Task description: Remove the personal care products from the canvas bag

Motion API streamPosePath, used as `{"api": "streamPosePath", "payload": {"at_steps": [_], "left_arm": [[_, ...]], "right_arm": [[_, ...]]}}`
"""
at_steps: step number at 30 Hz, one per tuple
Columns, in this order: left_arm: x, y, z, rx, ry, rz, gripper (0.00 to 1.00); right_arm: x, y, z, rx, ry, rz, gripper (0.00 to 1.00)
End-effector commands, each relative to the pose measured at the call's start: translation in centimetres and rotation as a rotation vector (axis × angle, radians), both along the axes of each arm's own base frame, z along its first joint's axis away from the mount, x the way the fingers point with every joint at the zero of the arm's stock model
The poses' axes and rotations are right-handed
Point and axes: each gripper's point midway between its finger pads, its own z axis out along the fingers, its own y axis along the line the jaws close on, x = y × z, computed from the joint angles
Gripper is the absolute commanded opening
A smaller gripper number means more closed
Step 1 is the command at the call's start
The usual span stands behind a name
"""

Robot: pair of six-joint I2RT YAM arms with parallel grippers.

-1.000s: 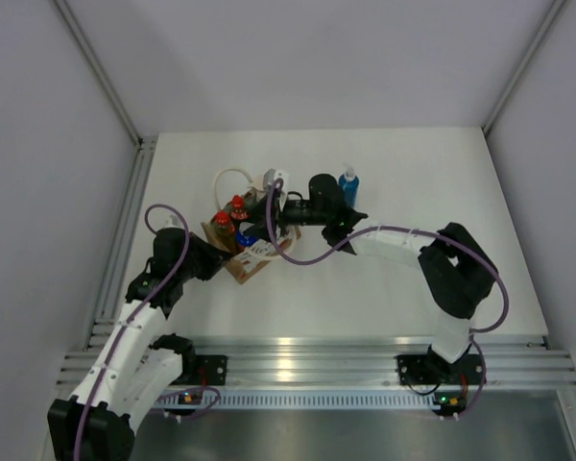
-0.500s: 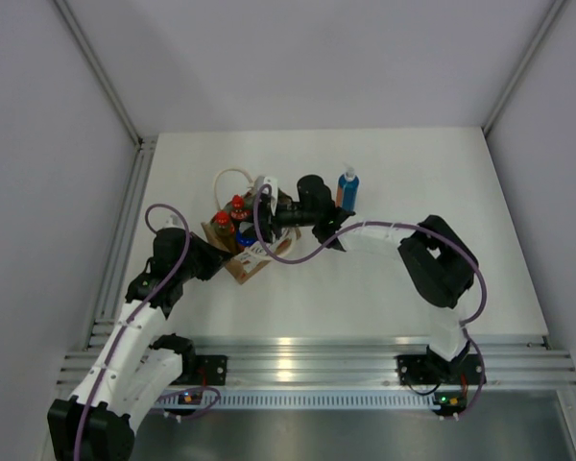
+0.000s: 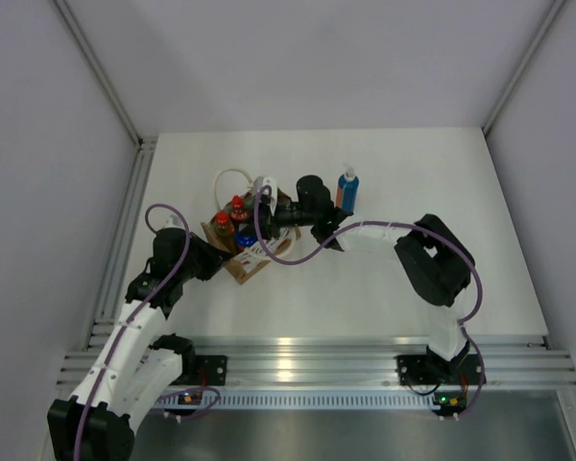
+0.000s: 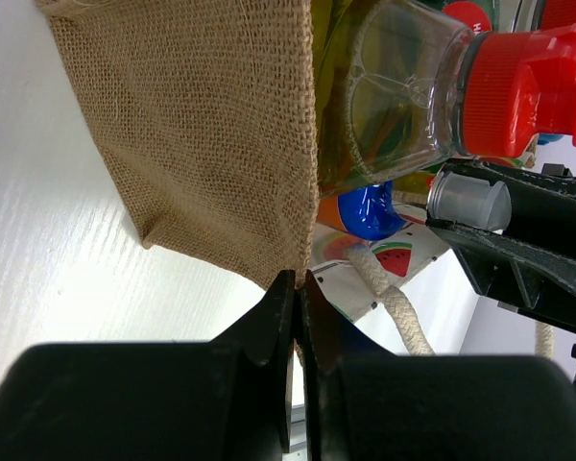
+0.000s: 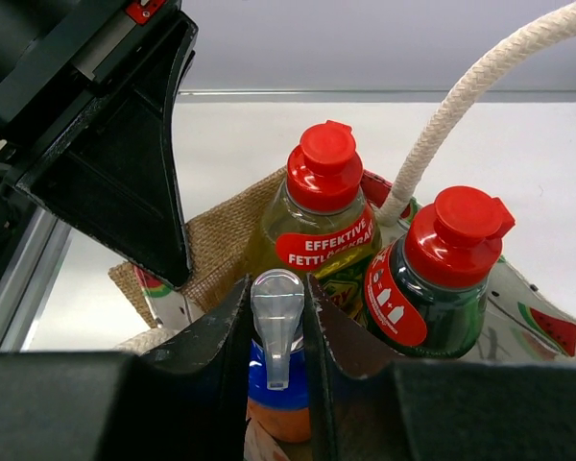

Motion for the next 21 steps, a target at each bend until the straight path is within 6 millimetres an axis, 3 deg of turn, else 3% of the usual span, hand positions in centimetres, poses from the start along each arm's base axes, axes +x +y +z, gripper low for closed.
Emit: {"api": "streamPosePath", "payload": {"at_steps": [1,5,13,21], "left_arm": [[-0.1,0.8,-0.3,0.046,0.011,0.013,0.06],[-0.1,0.8,-0.4,0.046,0.013,0.013,0.06],[-0.1,0.8,-0.3,0.043,0.011,0.017,0.06],[-0.1,0.8,-0.2,0.042,0.01,0.019,0.06]], "right_arm": [[-1.2,1.1,0.6,0.044,-0.044,0.079,0.0],[-1.3,1.0,1.2,0.073,-0.04,0.065,0.0],[0.4,0.3,6.7,0.19,-0.1,-0.076,0.0],[0.0,-0.2,9.6,0.245,-0.138,-0.08,0.0]]}}
